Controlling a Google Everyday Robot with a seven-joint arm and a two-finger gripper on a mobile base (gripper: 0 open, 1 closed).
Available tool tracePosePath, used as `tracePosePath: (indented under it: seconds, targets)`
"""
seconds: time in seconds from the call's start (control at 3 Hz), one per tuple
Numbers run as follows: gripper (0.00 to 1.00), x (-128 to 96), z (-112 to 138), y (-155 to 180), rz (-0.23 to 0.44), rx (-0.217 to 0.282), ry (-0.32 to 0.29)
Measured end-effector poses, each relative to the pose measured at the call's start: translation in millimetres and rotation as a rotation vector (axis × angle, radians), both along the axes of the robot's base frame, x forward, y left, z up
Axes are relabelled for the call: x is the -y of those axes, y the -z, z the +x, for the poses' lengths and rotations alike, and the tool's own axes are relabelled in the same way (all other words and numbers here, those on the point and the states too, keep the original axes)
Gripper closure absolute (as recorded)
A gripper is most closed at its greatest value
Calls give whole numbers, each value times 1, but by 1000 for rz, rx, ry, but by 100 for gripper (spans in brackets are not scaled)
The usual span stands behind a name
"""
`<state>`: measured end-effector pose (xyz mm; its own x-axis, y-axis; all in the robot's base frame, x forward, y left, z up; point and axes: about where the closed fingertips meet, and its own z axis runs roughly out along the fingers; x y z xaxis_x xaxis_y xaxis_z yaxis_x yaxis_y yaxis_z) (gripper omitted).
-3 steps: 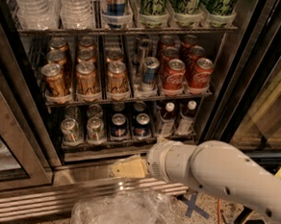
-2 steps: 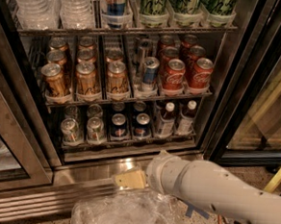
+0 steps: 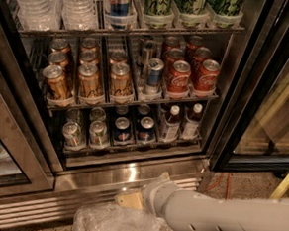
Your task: Pick pepsi can from bottom shelf of fridge
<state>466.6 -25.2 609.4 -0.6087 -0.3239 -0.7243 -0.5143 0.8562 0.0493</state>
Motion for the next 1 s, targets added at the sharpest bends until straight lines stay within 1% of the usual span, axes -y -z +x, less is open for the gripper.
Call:
tracePosePath:
  seconds: [0.33,0.67,1.0]
  targets:
    - [0,-38,17,18,33,50,6]
    - [0,-62,34,25,54,136,19]
    - [0,-59,44,15,85,233,100]
